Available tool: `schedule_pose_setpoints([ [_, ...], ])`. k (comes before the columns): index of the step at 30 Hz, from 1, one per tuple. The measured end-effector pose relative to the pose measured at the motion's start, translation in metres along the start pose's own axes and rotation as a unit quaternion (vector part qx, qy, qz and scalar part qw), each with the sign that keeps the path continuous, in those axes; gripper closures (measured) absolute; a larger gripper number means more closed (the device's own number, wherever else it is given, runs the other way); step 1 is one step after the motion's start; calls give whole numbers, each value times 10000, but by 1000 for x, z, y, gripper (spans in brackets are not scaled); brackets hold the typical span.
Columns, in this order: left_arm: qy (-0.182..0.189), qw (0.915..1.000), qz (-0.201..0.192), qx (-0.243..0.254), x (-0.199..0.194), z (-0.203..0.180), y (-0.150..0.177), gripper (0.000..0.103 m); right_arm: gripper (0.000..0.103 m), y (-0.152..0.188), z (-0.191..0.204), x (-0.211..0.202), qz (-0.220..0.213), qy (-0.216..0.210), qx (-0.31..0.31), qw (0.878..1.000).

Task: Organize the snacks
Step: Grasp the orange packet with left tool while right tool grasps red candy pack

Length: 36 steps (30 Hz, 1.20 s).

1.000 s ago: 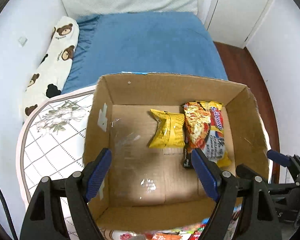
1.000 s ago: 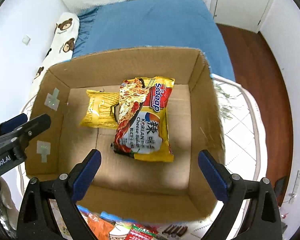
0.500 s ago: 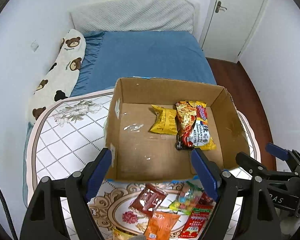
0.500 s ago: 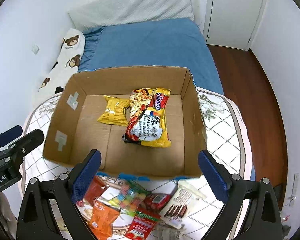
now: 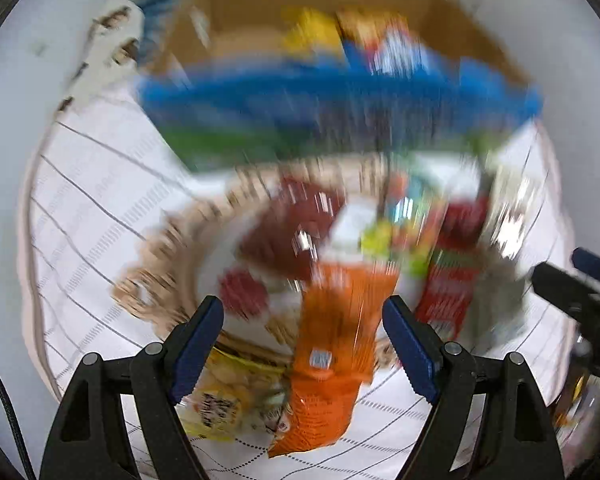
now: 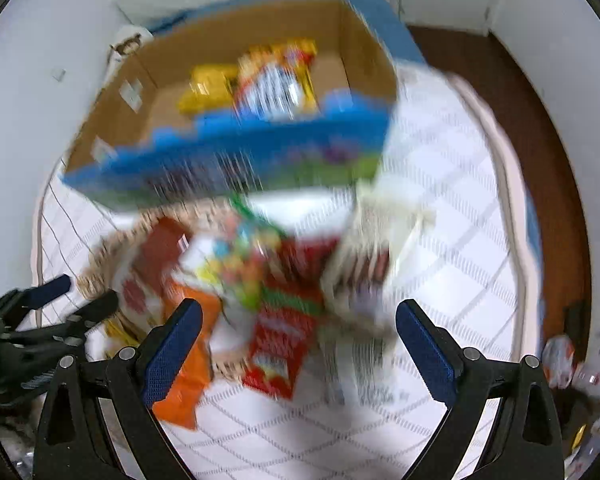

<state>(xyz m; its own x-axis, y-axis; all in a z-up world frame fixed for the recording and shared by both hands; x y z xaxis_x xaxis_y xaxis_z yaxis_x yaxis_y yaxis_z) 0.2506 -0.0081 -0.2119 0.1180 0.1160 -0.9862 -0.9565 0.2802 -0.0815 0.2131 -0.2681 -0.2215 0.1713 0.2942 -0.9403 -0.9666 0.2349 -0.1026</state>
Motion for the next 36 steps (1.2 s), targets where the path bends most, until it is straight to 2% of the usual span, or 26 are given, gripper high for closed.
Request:
schedule_pose_setpoints([
  [1, -32, 9996, 225, 175, 17, -10, 4, 22, 4, 9, -6, 10, 143, -152, 169, 9996],
  [5, -92, 9955, 723, 613, 63, -38, 8, 22, 24, 26, -19, 39, 328, -373, 522, 9974],
  [7, -56, 9940, 884, 640, 78, -44, 7, 22, 24, 30, -21, 47, 360, -468, 644, 9962],
  [8, -60, 9947, 876, 543, 83, -43, 6, 28, 24, 32, -21, 50, 383, -479, 657, 9960],
  [9, -88, 9958, 811, 407, 83, -39, 5, 39, 24, 34, -20, 54, 412, -482, 643, 9959],
  [11, 50, 9971, 757, 60, 81, -26, 4, 44, 24, 36, -17, 61, 468, -480, 622, 9958],
  [15, 119, 9944, 788, -696, 80, 8, 10, 45, 24, 37, -12, 81, 620, -383, 584, 9956],
  [18, 224, 9907, 887, -1007, 87, 24, 15, 44, 24, 36, -10, 102, 744, -291, 660, 9946],
  [23, 203, 9906, 945, -967, 95, 25, 14, 42, 25, 37, 2, 124, 729, 127, 450, 9962],
  [26, 122, 9908, 921, -986, 96, 17, 12, 43, 46, 40, 15, 124, 566, 415, 95, 9975],
  [30, 78, 9918, 790, -1002, 93, 16, 23, 45, 54, 50, 24, 120, 501, 416, -143, 9978],
  [36, 80, 9937, 625, -930, 72, 3, 44, 46, 55, 75, 26, 102, 442, 208, -302, 9984],
])
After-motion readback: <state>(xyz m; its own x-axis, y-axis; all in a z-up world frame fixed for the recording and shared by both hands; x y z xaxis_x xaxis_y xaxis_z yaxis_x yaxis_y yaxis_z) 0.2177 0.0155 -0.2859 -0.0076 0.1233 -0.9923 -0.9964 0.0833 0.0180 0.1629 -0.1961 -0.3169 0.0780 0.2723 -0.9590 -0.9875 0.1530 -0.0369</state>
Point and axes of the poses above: each gripper's, at about its wrist camera, not at the fingertips, and x roughly the way its jaws point, z to its left, y to its underside, the point moved 1 cm from there along x, roughly the way its jaws point, and after that the axes turned 6 degrees about -y, right-handed, at the moved point
